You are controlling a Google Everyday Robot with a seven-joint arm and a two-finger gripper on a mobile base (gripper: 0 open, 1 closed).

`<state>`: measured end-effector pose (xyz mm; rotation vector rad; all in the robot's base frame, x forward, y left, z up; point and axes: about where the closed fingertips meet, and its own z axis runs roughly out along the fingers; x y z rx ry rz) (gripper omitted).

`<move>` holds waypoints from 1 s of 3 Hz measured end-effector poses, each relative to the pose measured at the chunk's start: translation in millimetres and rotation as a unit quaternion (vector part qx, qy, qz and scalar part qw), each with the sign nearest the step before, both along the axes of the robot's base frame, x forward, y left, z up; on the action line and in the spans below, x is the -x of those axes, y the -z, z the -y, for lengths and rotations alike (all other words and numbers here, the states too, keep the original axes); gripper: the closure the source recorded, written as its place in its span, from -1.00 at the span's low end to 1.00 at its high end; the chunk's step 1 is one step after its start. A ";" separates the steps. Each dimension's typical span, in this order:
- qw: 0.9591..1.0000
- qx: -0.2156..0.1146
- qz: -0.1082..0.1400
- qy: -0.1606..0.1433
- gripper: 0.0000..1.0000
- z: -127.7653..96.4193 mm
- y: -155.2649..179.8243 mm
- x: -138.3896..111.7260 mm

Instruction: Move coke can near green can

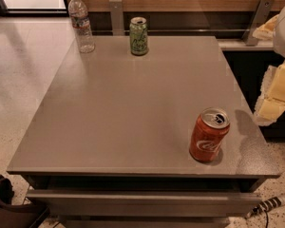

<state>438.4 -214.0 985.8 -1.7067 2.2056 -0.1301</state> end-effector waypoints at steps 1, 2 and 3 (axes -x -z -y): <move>1.000 0.000 0.000 0.000 -1.00 0.0 -0.1 0.0; 0.999 -0.032 0.002 -0.005 -1.00 1.5 3.9 3.7; 0.994 -0.104 0.014 -0.019 -1.00 12.7 29.2 9.2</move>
Offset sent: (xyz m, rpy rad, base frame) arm -0.0149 -0.0084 -0.0175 0.2608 0.0053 0.0413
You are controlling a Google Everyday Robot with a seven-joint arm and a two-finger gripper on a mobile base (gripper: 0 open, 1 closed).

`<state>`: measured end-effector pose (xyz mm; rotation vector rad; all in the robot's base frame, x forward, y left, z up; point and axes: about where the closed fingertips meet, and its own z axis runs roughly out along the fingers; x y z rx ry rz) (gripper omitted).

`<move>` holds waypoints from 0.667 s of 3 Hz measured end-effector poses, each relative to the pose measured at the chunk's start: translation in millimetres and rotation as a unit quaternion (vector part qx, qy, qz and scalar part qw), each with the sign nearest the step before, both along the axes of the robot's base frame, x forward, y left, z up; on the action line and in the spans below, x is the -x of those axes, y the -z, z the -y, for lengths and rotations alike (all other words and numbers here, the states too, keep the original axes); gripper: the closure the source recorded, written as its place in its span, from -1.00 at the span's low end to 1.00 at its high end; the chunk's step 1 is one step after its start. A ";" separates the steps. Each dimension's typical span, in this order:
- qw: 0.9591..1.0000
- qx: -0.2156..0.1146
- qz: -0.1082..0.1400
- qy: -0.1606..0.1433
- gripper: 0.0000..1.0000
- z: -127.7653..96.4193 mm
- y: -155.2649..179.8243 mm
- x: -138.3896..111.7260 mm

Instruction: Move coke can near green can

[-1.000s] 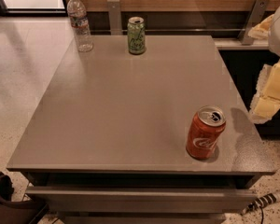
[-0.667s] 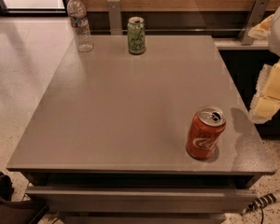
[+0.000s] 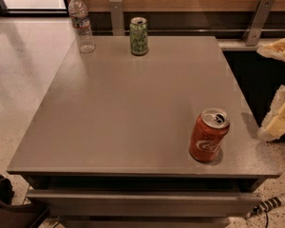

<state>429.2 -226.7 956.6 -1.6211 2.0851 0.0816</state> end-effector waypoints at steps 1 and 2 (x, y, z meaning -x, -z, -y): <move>0.996 -0.083 0.025 -0.017 -1.00 6.8 24.1 4.4; 0.974 -0.215 0.061 -0.045 -1.00 -0.3 58.5 8.8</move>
Offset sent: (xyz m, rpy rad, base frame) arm -0.0175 0.0270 -0.0258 0.8848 -0.2044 0.1274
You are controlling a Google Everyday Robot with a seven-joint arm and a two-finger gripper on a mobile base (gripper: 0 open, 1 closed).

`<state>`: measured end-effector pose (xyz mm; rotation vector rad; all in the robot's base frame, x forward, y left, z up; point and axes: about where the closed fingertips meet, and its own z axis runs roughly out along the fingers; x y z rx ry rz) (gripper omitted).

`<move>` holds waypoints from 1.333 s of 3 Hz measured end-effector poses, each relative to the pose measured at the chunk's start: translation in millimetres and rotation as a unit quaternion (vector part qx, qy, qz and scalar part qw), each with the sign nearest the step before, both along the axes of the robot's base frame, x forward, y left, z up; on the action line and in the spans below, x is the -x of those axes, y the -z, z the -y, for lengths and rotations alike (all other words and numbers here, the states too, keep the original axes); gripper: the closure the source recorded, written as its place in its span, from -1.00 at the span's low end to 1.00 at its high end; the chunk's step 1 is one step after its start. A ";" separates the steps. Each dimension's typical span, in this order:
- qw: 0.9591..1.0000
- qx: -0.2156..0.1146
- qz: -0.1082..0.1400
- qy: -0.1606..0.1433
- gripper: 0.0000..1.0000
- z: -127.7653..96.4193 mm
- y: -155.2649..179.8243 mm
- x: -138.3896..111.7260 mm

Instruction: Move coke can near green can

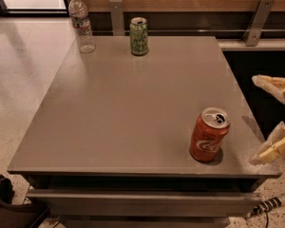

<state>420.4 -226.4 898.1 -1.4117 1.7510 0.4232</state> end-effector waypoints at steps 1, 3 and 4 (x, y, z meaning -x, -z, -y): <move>0.992 -0.118 0.023 -0.029 -1.00 -22.2 -0.2 1.0; 0.963 -0.263 0.015 -0.062 -1.00 -52.1 -15.2 12.3; 0.960 -0.274 -0.019 -0.054 -1.00 -58.2 0.2 14.8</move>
Offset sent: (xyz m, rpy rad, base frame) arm -0.0152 0.0470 0.0308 0.6634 -0.0913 0.1476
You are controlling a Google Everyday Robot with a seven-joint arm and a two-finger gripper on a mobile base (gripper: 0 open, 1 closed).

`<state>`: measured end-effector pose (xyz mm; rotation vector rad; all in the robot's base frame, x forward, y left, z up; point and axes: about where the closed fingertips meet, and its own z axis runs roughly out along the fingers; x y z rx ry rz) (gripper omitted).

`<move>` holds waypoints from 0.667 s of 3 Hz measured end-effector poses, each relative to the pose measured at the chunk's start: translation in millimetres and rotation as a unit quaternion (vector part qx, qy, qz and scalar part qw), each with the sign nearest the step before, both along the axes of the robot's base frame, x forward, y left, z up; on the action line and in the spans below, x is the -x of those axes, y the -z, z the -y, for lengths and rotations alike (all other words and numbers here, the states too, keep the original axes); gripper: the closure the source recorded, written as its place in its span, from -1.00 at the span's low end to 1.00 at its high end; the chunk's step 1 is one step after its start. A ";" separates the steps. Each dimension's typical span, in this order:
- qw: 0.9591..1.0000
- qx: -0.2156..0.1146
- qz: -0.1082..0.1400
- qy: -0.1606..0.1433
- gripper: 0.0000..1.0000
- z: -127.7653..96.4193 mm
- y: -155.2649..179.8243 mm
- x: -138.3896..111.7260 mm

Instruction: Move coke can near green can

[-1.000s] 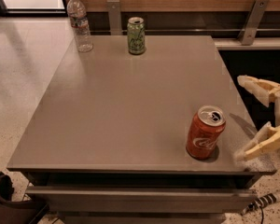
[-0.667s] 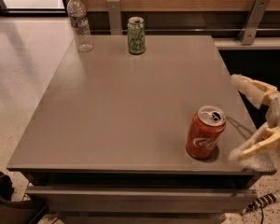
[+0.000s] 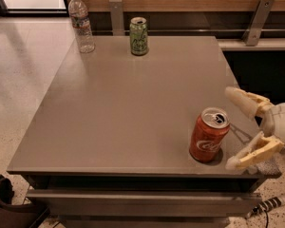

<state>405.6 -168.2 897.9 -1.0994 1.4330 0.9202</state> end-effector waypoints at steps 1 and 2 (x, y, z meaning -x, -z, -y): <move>1.000 0.004 -0.021 0.001 -1.00 -6.4 12.4 -3.6; 1.000 0.009 -0.024 -0.002 -1.00 -13.5 16.1 -6.6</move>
Offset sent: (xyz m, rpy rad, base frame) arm 0.0102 0.0166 -0.0221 -0.0267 0.0555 0.0033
